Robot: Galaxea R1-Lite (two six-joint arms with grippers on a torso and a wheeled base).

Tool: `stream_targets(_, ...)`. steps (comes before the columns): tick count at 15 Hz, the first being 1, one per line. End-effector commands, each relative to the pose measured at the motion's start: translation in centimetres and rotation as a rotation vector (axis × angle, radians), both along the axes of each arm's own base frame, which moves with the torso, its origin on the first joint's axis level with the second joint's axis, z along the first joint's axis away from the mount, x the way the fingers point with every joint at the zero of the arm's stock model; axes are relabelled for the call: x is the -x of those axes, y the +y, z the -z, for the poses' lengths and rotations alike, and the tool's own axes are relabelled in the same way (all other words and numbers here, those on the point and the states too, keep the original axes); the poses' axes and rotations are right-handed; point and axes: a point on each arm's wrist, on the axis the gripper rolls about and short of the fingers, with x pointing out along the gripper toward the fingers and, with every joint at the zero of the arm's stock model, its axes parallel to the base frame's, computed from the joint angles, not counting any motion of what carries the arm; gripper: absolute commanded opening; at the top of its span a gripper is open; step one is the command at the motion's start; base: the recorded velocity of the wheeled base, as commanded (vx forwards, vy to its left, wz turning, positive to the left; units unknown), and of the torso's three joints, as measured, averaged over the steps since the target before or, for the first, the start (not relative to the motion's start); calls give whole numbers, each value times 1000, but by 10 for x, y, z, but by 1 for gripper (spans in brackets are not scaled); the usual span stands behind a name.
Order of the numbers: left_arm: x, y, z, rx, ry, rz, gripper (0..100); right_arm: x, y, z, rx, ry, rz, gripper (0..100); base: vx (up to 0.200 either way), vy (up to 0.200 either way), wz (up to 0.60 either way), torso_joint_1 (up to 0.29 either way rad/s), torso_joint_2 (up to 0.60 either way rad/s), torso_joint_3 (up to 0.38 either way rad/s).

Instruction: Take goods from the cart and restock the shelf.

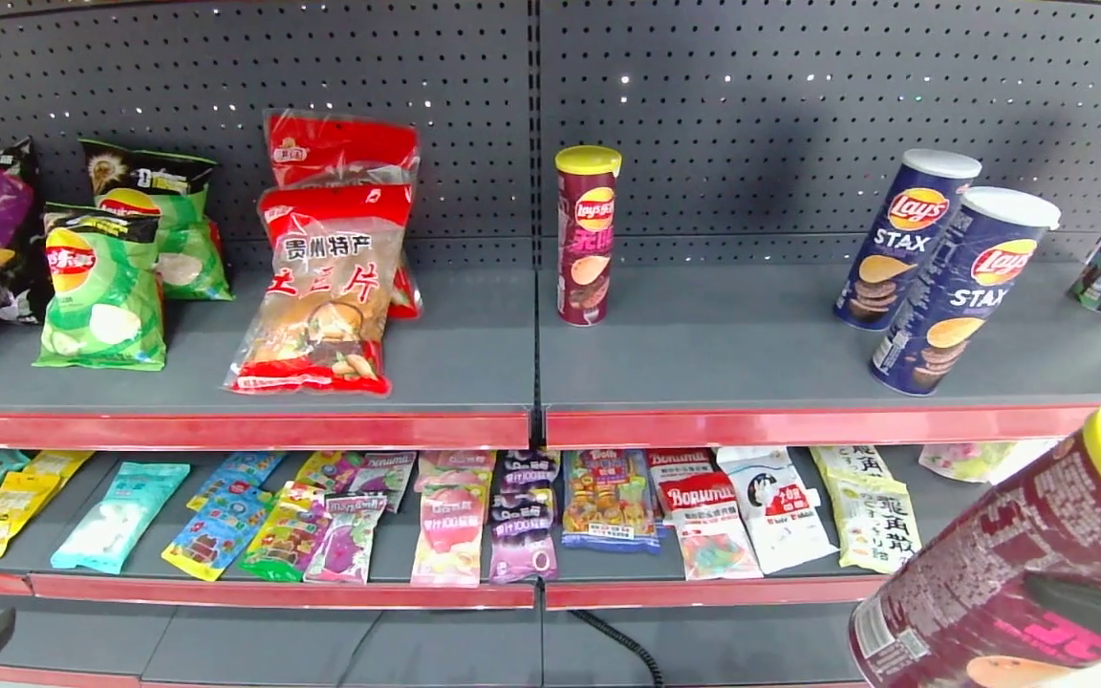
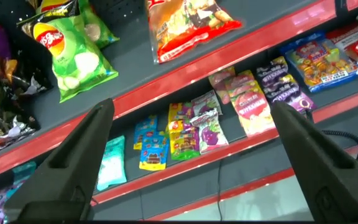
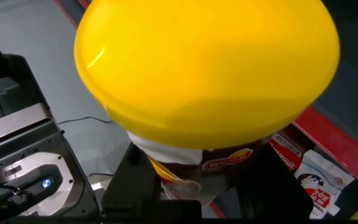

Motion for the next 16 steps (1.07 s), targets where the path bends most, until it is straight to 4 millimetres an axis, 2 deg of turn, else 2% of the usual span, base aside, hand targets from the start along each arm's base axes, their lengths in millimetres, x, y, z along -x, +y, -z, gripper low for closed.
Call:
stream_targets(1,0,0,0,0,1,0,100,0,1,-2,-5,-3,-21,0,200,0,0,2,-2,-2)
stream_targets(12,-1,0,4,-6,14,0,100,-1,4,-3,-3,0,-46,0,200,0,0,3,2,3)
stream_targets(16,-3,-1,5,-19,27,31,100,0,4,-2,-4,0,-49,0,0,0,0,0,0,0)
